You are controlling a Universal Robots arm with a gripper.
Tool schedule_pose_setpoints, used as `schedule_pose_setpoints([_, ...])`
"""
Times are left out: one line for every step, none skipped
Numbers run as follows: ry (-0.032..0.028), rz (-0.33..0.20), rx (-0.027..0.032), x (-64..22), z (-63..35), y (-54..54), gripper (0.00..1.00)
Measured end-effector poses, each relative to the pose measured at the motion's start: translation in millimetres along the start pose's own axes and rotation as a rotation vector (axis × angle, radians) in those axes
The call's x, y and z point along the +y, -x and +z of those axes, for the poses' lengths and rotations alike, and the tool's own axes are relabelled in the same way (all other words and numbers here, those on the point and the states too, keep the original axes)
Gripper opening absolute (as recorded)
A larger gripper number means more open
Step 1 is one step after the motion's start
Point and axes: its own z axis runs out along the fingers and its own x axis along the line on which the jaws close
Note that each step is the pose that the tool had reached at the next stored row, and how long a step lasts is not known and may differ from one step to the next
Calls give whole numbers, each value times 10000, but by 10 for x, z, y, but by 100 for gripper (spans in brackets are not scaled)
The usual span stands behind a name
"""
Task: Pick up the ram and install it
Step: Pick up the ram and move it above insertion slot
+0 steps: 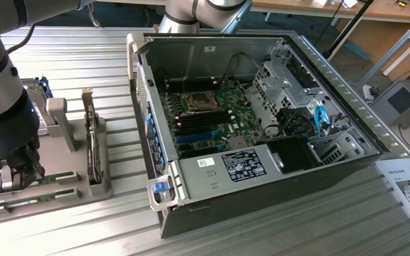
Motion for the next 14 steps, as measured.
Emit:
schedule_pose_setpoints([0, 0, 0, 0, 0, 0, 11])
schedule_pose_setpoints([-1, 0, -1, 0, 0, 0, 11])
schedule_pose_setpoints([0, 0, -1, 0, 1, 0, 11])
schedule_pose_setpoints([-2, 0, -2, 0, 4, 0, 11])
schedule_pose_setpoints([-3, 0, -3, 0, 9, 0, 11])
schedule_pose_setpoints([-3, 0, -3, -1, 13, 0, 11])
schedule_pose_setpoints([-1, 0, -1, 0, 20, 0, 11])
schedule_pose_setpoints([-2, 0, -2, 0, 28, 0, 11])
schedule_pose_setpoints([-1, 0, -1, -1, 35, 0, 11])
schedule_pose_setpoints([-1, 1, -1, 0, 43, 0, 11])
schedule_pose_setpoints([-1, 1, -1, 0, 50, 0, 11])
schedule_pose_setpoints([-1, 0, -1, -1, 57, -1, 11])
schedule_pose_setpoints([-1, 0, -1, -1, 65, -1, 11])
schedule_pose_setpoints([0, 0, 0, -1, 68, -1, 11])
